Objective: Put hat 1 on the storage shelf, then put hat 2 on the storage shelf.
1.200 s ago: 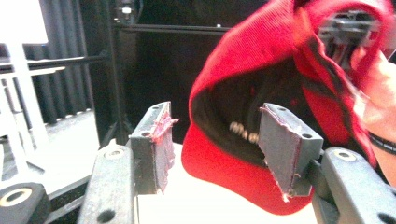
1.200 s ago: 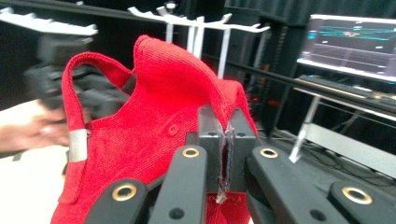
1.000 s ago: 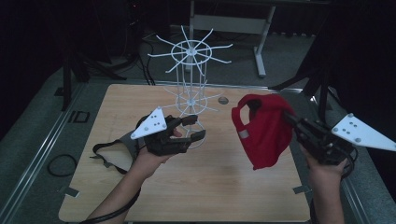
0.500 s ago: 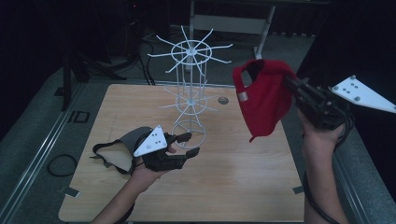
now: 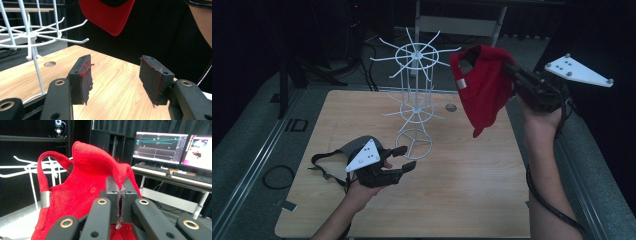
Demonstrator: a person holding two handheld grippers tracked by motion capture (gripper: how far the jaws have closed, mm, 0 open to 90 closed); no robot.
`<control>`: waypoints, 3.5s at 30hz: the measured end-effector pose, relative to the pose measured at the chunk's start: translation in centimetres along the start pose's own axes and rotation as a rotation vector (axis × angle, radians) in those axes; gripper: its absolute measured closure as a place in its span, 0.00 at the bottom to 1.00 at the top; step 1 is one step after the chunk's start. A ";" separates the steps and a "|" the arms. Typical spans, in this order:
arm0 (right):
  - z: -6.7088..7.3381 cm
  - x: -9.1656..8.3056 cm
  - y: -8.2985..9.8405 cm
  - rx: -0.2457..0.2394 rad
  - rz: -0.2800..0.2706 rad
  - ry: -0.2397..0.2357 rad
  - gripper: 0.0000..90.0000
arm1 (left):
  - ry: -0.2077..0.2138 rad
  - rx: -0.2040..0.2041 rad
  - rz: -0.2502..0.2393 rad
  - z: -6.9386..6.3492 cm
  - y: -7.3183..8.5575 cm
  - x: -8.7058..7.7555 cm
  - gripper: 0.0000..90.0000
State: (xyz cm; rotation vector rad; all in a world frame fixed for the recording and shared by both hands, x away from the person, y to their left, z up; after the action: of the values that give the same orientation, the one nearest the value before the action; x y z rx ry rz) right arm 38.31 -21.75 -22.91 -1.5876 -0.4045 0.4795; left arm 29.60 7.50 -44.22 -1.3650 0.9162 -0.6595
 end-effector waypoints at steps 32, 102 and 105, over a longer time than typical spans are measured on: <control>2.6 0.0 8.7 0.034 0.093 -0.132 0.97 | 0.000 -0.009 0.017 -0.4 1.2 -0.3 0.49; -0.5 -8.8 29.2 0.094 0.294 -0.187 0.18 | -0.469 -0.111 0.112 9.2 10.3 -16.7 0.49; -0.5 -8.9 30.0 0.095 0.313 -0.185 0.18 | -0.510 -0.124 0.137 10.1 11.5 -18.1 0.49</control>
State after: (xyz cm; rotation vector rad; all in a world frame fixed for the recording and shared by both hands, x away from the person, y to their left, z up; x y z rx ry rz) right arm 30.22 -29.01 -52.24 -1.5252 -0.2674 0.8774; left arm 27.59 29.43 -52.92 -1.4717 0.6355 -0.1344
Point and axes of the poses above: each handheld gripper's, and its own axes: x roughly forward along the jaws, y roughly out of its underside, z roughly to its left, the point moved 6 cm from there along x, roughly forward along the jaws, and after that the axes turned 3 degrees about x, right-handed, at the moved point
